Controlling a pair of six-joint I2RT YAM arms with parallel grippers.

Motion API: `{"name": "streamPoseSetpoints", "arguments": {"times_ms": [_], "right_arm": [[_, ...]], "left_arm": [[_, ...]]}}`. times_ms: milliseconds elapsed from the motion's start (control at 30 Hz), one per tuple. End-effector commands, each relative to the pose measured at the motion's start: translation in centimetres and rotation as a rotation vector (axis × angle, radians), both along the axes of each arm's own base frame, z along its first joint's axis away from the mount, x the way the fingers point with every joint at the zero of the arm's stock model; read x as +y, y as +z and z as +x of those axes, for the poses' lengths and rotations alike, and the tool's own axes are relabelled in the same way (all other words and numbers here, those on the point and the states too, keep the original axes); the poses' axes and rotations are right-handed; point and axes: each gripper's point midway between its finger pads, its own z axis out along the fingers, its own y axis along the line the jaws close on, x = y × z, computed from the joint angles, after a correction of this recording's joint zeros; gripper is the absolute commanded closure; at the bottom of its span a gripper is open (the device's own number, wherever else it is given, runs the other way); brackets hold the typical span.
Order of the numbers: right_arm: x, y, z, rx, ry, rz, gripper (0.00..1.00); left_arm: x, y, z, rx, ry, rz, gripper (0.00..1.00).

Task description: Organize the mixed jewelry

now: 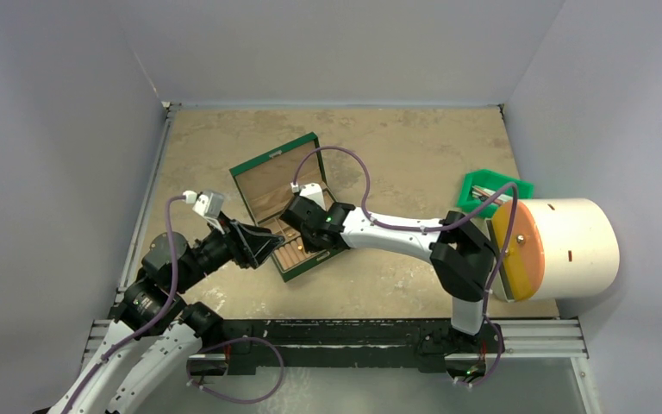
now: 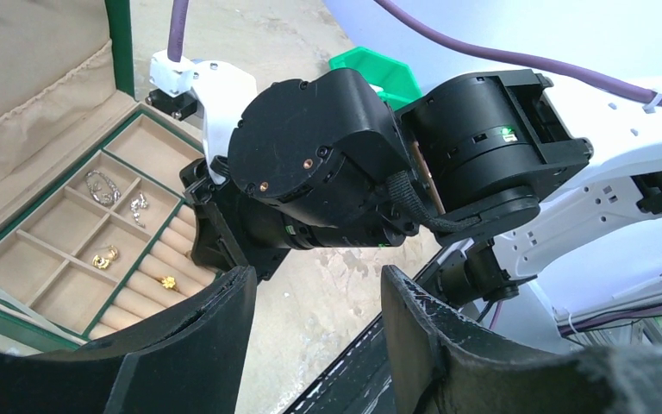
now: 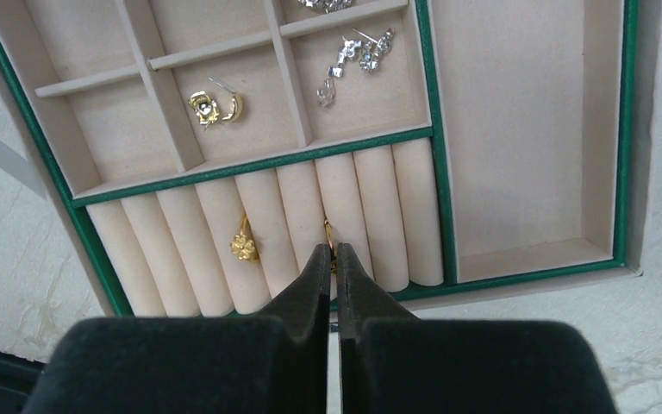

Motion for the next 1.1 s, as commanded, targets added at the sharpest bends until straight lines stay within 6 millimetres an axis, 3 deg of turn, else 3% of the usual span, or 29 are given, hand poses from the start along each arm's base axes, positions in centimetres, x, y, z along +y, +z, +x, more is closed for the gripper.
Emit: {"name": "streamPoseSetpoints", "arguments": {"times_ms": [0,233,467,533,733,1067], "right_arm": [[0.7,-0.6,0.7,-0.009,-0.041,0.034,1.0],[0.6,-1.9,0.3,0.018,-0.034,0.02,1.0],[0.5,-1.6,0.2,0.021,-0.033,0.024,1.0],[0.6,-1.2,0.2,0.018,-0.031,0.029,0.92],[0.4,0.6,0.5,-0.011,-0.037,0.043,0.85],[-1.6,5.9,1.2,-0.124,-0.056,0.074,0.77]], "left_arm": [[0.1,2.0,0.0,-0.053,-0.004,-0.014,0.46],[0.1,1.9,0.1,-0.053,-0.003,-0.013,0.46],[0.1,1.8,0.2,-0.048,-0.003,-0.01,0.46],[0.1,1.8,0.2,-0.047,-0.002,-0.01,0.46],[0.2,1.9,0.3,-0.051,0.009,-0.014,0.46],[0.3,1.6,0.8,-0.032,0.027,-0.003,0.46]]}}
